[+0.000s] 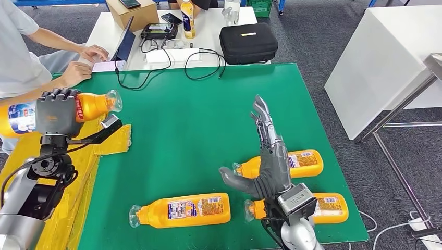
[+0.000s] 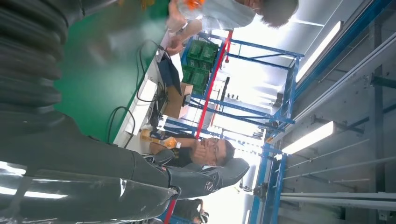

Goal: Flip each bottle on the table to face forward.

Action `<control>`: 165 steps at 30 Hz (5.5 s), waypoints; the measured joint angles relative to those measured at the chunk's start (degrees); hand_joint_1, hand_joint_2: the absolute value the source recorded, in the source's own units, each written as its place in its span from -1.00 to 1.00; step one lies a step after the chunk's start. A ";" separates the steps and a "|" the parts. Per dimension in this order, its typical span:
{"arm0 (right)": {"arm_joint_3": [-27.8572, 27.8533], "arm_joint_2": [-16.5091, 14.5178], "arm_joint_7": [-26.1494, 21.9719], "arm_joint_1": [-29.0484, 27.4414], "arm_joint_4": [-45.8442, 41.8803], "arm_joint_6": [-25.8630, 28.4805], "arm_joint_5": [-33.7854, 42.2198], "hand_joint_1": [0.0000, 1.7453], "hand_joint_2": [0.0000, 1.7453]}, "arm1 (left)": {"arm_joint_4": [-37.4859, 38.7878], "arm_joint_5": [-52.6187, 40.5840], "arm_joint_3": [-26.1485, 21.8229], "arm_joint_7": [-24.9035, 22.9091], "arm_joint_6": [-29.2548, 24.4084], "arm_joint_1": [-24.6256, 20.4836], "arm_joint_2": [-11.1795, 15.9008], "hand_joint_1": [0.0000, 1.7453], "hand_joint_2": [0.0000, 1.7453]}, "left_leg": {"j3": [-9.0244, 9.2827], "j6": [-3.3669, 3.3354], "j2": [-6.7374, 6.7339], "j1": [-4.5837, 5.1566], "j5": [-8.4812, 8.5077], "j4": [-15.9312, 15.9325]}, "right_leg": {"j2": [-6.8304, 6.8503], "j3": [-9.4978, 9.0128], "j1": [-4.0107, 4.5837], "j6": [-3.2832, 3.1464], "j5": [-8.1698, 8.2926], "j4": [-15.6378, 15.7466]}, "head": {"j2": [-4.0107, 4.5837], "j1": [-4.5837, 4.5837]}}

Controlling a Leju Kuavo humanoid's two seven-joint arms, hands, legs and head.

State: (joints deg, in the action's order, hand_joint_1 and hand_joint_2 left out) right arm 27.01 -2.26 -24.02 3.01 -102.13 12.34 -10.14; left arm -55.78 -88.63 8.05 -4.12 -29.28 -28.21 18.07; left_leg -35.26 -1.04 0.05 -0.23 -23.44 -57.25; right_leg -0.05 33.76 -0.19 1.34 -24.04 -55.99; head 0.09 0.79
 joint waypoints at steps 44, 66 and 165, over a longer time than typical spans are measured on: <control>2.63 -0.44 2.08 4.52 8.50 -5.16 2.45 -1.00 1.00 | 27.72 32.72 -1.85 30.92 44.46 -2.84 6.31 -1.00 1.00 | 0.67 0.26 -0.02 0.03 -0.19 0.09 | -0.03 -0.62 -0.03 -0.22 -0.16 -0.12 | 0.00 0.02; 3.99 -0.43 2.08 5.80 11.10 -4.43 3.02 -1.00 1.00 | 22.47 44.18 2.07 28.26 37.92 1.98 9.25 -1.00 1.00 | 1.09 0.46 0.10 0.01 -0.20 0.15 | 0.01 -0.93 -0.01 -0.39 -0.25 -0.19 | 0.00 0.02; 25.90 -3.55 15.56 21.17 51.52 -15.18 -31.49 -0.71 1.00 | -22.50 103.72 -8.75 26.52 54.65 11.21 -16.05 -1.00 1.00 | 0.66 0.44 0.07 -0.01 -0.20 0.07 | -0.01 -0.48 0.01 -0.35 -0.24 -0.16 | 0.00 0.02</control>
State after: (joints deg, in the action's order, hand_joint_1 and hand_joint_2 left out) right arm 52.92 -5.81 -8.46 24.18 -50.62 -2.84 -41.63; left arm -78.28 15.09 -0.70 22.39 25.38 -17.00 2.02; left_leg -34.61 -0.60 0.12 -0.24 -23.64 -57.19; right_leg -0.06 33.28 -0.18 0.99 -24.28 -56.16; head 0.09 0.81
